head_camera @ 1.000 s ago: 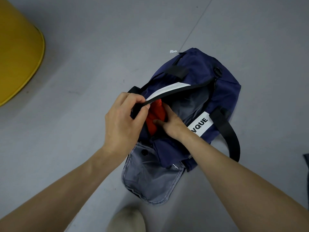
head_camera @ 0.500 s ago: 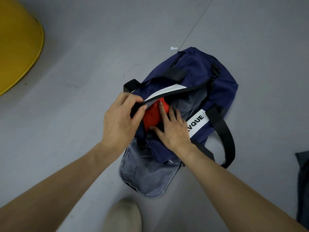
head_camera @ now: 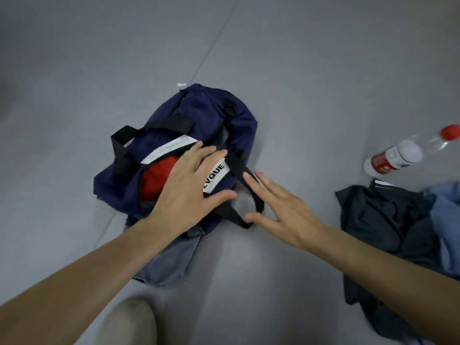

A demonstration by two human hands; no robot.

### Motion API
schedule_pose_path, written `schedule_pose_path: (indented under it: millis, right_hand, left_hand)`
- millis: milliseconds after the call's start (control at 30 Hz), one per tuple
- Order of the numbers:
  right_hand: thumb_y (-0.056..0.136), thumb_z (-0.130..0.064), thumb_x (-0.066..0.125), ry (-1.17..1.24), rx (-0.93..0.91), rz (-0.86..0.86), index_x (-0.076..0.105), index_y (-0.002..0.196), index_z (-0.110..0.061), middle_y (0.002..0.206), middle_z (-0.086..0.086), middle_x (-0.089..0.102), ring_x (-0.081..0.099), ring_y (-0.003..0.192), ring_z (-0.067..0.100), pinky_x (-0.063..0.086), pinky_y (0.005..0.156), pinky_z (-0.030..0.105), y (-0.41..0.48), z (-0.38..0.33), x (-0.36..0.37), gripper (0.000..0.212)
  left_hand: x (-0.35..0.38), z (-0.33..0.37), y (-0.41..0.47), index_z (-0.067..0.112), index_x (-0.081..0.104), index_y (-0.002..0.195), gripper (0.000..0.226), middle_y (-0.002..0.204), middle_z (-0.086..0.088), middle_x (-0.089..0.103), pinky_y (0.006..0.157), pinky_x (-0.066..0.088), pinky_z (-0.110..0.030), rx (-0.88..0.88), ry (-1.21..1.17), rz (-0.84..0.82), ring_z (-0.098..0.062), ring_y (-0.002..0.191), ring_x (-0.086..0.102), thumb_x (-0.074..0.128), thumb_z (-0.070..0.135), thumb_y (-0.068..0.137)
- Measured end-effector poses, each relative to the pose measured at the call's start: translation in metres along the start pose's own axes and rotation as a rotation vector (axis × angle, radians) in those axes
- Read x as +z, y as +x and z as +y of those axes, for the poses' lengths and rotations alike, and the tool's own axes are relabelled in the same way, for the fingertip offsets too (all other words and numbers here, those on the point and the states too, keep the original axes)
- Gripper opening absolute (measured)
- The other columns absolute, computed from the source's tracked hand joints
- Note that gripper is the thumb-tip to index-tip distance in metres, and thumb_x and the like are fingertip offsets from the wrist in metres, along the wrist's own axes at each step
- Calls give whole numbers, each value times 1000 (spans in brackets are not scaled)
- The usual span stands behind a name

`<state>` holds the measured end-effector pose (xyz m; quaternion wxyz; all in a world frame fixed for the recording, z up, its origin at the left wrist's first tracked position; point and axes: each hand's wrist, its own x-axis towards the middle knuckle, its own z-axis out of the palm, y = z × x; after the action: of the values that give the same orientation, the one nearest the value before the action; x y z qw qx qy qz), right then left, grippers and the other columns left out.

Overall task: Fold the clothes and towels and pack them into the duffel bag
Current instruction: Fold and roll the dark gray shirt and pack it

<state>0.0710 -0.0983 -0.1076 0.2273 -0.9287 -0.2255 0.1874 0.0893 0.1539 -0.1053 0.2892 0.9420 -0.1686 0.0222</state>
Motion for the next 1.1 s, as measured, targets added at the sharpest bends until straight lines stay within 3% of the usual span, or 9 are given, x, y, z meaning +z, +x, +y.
schedule_pose_path:
  millis: [167, 267, 467, 567, 667, 767, 867, 967, 1100]
  right_hand:
    - [94, -71, 34, -34, 179, -17, -13, 150, -57, 165, -19, -11, 10, 151, 7, 26, 119, 36, -108, 51, -34, 73]
    - [94, -71, 36, 12, 283, 31, -9, 152, -53, 166, -16, -8, 20, 149, 11, 29, 119, 41, -156, 77, -40, 75]
    - [93, -71, 28, 98, 481, 230, -7, 155, -46, 167, -8, -8, -8, 153, 13, 10, 124, 36, -231, 117, -16, 76]
    - [96, -68, 30, 79, 595, 281, -7, 156, -43, 167, -3, -8, -10, 153, 20, 11, 124, 42, -254, 140, 13, 75]
    - [98, -62, 38, 47, 724, 284, 0, 158, -37, 168, 4, -2, -3, 154, 28, 19, 121, 47, -261, 162, 48, 76]
    - [93, -48, 60, -51, 770, 280, 22, 158, -29, 164, 10, 21, 25, 148, 34, 37, 111, 51, -259, 176, 78, 78]
    - [79, -26, 77, -98, 791, 394, 56, 138, -23, 143, 11, 50, 51, 124, 33, 51, 90, 48, -257, 198, 77, 63]
    - [83, -21, 73, -72, 773, 496, 66, 115, -21, 120, 8, 57, 55, 104, 33, 54, 75, 47, -261, 210, 66, 32]
    - [95, -29, 58, 56, 785, 714, 62, 119, -22, 116, 0, 56, 53, 101, 26, 50, 70, 39, -272, 205, 37, 25]
  left_hand:
    - [42, 68, 7, 35, 30, 155, 99, 158, 8, 33, 123, 22, -38, 106, -54, -354, -13, 152, 16, 46, 87, 72]
    - [59, 103, 16, 47, 13, 155, 99, 160, 14, 22, 122, 25, -41, 211, 19, -532, -9, 151, 14, 36, 95, 71]
    - [98, 181, 53, 44, 12, 157, 94, 161, 11, 22, 122, 21, -31, 341, 201, -712, -8, 149, 17, 51, 81, 80]
    - [130, 219, 61, 41, 11, 159, 90, 160, 8, 25, 117, 18, -25, 387, 287, -752, -10, 147, 19, 57, 69, 87]
    - [184, 246, 48, 40, 9, 159, 84, 160, 5, 28, 118, 26, -29, 312, 251, -766, -15, 147, 25, 59, 55, 93]
    - [242, 265, 7, 36, 6, 160, 88, 161, 1, 29, 113, 37, -37, 199, 158, -863, -23, 144, 32, 63, 48, 93]
    - [281, 280, -27, 34, 0, 160, 91, 163, -1, 24, 113, 36, -39, 137, 130, -919, -28, 144, 31, 61, 47, 94]
    - [293, 291, -34, 35, 0, 160, 88, 161, -3, 31, 109, 40, -36, 36, 39, -826, -26, 139, 39, 61, 41, 95]
    - [282, 307, -7, 38, 0, 159, 92, 152, -1, 44, 103, 45, -35, -15, -27, -772, -22, 131, 49, 65, 42, 94]
